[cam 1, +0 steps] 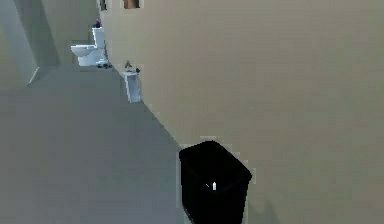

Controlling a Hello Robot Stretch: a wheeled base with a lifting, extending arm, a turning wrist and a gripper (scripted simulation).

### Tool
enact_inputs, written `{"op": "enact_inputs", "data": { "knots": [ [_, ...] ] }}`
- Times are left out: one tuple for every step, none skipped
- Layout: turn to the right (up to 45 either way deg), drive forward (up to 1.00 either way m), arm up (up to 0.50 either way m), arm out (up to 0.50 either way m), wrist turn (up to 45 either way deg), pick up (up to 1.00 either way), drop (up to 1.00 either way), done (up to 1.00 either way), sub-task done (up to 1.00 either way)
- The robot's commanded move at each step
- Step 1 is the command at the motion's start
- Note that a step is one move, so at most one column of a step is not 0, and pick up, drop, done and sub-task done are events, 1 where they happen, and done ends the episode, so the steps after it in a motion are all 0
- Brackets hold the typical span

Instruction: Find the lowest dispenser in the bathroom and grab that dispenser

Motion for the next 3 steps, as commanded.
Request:
{"op": "enact_inputs", "data": {
  "knots": [
    [0.0, 0.0, 0.5, 0.0, 0.0, 0.0, 0.0, 0.0, 0.0],
    [0.0, 0.0, 0.38, 0.0, 0.0, 0.0, 0.0, 0.0, 0.0],
    [0.0, 0.0, 0.0, 0.24, 0.0, 0.0, 0.0, 0.0, 0.0]
  ]
}}
